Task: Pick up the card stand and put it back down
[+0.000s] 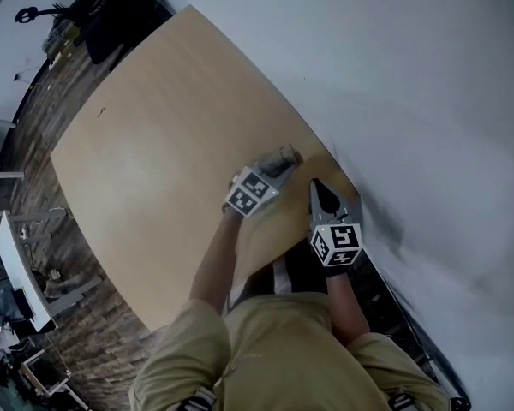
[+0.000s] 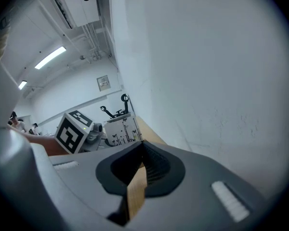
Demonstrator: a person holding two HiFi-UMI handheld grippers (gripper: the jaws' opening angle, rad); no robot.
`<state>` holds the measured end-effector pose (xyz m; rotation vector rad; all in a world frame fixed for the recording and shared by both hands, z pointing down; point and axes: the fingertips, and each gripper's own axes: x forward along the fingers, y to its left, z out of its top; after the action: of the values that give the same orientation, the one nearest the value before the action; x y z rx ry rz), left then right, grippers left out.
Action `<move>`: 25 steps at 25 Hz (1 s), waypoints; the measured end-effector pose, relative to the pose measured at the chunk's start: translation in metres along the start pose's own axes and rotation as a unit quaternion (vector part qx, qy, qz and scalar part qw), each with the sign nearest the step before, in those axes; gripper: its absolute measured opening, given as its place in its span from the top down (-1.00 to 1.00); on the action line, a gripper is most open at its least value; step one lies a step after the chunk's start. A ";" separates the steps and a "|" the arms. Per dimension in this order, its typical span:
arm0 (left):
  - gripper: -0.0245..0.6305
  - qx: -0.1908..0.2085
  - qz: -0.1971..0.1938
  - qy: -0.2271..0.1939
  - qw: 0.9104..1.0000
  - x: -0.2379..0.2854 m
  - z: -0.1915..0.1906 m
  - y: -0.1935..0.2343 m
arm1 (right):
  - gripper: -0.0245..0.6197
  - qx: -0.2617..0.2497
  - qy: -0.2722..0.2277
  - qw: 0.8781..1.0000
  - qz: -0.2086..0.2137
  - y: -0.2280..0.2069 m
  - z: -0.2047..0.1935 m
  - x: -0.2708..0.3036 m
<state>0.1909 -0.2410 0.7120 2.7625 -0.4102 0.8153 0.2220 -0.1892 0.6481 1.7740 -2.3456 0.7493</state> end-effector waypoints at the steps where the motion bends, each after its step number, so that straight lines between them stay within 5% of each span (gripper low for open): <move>1: 0.79 -0.009 0.012 -0.004 1.000 -0.010 0.009 0.001 | 0.91 -0.007 -0.008 1.000 0.004 0.005 0.012 0.001; 6: 0.79 -0.052 0.079 -0.035 0.995 -0.068 0.055 0.010 | 0.91 -0.012 -0.035 0.999 0.031 0.034 0.067 0.005; 11: 0.79 -0.044 0.169 -0.082 0.981 -0.129 0.089 0.016 | 0.91 -0.041 -0.045 0.996 0.063 0.069 0.103 0.009; 17: 0.79 -0.051 0.265 -0.141 0.953 -0.210 0.123 0.023 | 0.91 -0.087 -0.059 0.988 0.109 0.118 0.143 0.018; 25: 0.79 -0.059 0.406 -0.193 0.891 -0.318 0.130 0.015 | 0.91 -0.142 -0.082 0.966 0.198 0.196 0.175 0.011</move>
<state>-0.0065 -0.2296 0.4304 2.5781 -1.6964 0.3254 0.0727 -0.2378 0.4365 1.3135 -2.7895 0.2838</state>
